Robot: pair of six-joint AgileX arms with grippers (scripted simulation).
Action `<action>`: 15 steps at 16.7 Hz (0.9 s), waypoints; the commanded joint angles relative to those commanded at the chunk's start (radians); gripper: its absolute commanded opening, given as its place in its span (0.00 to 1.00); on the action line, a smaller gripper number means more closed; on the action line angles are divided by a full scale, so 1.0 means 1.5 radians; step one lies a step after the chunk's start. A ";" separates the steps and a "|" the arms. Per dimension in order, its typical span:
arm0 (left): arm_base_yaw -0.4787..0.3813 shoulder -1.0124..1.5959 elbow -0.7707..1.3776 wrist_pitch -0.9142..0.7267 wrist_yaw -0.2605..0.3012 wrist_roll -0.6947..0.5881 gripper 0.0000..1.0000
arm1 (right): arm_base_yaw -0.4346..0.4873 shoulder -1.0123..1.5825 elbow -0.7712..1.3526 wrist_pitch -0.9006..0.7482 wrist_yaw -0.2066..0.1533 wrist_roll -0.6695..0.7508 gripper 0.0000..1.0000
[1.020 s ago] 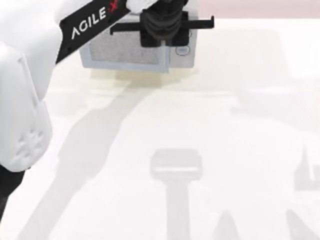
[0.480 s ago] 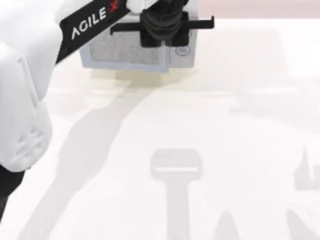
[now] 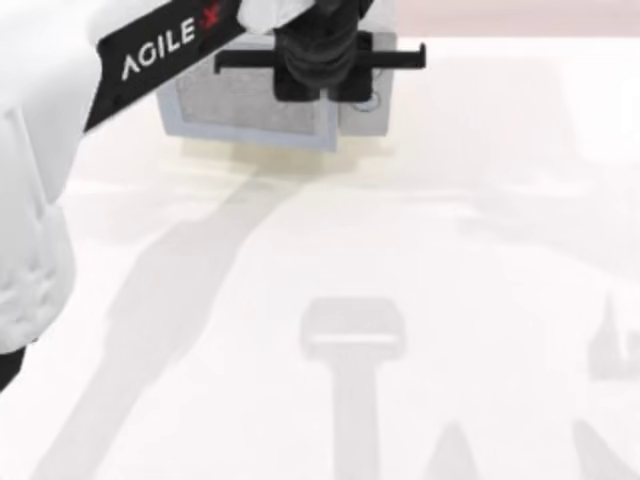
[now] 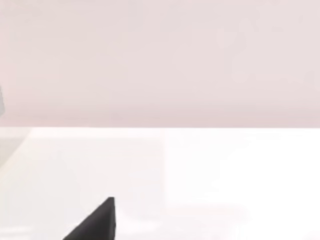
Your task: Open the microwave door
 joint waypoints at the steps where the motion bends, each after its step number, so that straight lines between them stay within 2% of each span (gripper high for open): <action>1: 0.001 -0.010 -0.018 0.009 0.003 0.008 0.00 | 0.000 0.000 0.000 0.000 0.000 0.000 1.00; 15: 0.002 -0.025 -0.042 0.022 0.009 0.020 0.00 | 0.000 0.000 0.000 0.000 0.000 0.000 1.00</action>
